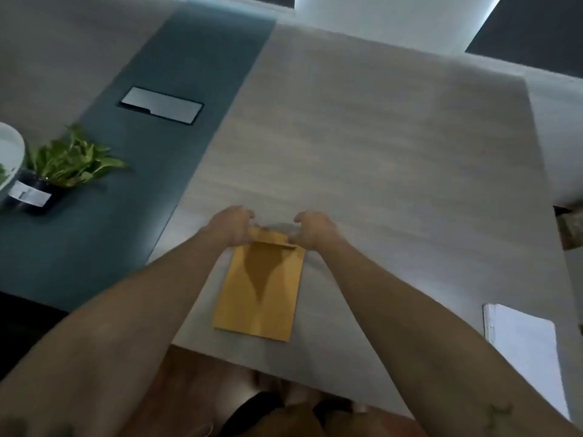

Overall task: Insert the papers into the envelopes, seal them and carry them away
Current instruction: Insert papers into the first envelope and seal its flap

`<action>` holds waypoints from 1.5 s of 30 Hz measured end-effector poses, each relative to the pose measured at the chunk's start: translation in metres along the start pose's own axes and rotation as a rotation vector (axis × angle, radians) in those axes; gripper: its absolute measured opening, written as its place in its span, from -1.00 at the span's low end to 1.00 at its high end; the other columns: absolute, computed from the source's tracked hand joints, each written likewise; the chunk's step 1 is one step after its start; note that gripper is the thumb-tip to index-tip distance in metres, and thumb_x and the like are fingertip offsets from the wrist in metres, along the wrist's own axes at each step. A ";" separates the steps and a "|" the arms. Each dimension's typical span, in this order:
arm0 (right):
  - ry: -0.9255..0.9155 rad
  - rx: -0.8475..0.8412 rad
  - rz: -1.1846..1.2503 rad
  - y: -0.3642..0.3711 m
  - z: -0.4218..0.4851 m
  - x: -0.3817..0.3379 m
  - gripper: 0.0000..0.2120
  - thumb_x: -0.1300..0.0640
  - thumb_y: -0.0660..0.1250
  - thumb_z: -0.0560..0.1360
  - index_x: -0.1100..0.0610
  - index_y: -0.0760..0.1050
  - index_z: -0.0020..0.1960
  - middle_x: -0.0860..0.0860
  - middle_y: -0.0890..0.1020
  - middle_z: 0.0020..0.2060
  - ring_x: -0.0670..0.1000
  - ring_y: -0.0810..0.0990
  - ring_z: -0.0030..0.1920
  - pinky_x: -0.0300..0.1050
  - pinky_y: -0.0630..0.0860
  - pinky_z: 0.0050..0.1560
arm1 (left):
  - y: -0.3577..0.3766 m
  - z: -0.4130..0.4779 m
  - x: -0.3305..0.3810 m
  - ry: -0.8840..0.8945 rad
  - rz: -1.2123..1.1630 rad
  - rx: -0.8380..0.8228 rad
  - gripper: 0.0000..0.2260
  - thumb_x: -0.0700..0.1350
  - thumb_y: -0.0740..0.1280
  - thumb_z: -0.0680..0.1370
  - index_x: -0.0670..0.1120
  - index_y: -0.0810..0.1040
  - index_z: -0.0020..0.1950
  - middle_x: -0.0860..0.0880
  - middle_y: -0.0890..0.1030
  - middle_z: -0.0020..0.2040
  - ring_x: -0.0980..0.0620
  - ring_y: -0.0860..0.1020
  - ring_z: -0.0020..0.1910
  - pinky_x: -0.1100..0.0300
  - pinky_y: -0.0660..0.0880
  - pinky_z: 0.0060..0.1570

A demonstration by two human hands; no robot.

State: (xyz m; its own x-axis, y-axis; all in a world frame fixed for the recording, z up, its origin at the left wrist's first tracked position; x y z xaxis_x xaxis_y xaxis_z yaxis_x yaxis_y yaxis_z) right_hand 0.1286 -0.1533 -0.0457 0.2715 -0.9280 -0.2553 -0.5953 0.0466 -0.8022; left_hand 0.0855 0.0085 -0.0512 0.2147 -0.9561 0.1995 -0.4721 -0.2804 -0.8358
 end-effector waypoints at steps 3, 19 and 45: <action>0.015 0.016 -0.053 0.017 -0.004 -0.002 -0.44 -0.13 0.45 0.45 0.06 0.45 0.36 0.10 0.54 0.26 0.17 0.49 0.27 0.10 0.53 0.19 | 0.012 0.002 -0.007 0.016 0.018 -0.009 -0.49 -0.08 0.46 0.46 -0.09 0.48 0.39 -0.15 0.50 0.32 -0.16 0.50 0.26 0.00 0.52 0.15; 0.063 0.245 0.260 0.017 -0.013 0.043 -0.76 0.19 0.21 0.55 0.08 0.64 0.07 0.12 0.68 0.01 0.15 0.62 0.00 -0.01 0.59 -0.01 | 0.005 0.012 0.014 0.137 -0.104 0.114 -0.79 -0.15 0.29 0.59 -0.06 0.67 0.15 -0.12 0.65 0.15 -0.14 0.56 0.11 0.05 0.53 0.07; 0.573 0.425 0.557 0.049 -0.180 0.354 -0.86 0.17 0.31 0.53 0.17 0.45 0.07 0.15 0.54 0.07 0.14 0.56 0.01 -0.10 0.44 -0.10 | 0.129 -0.032 0.325 0.342 -0.021 0.061 -0.38 0.12 0.50 0.40 -0.03 0.40 0.38 -0.03 0.40 0.27 -0.07 0.40 0.28 -0.02 0.46 0.20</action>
State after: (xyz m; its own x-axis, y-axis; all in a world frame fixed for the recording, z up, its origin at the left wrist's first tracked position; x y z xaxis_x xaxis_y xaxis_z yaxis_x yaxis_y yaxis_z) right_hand 0.0592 -0.5463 -0.0782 -0.4586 -0.7665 -0.4495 -0.1676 0.5714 -0.8034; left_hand 0.0669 -0.3415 -0.0782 -0.0795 -0.9262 0.3685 -0.4164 -0.3050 -0.8565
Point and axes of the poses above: each hand's wrist, its own z-axis towards the middle knuckle, its own y-axis out of the palm, x = y × z, the point moved 10 cm from there along z, towards the middle knuckle
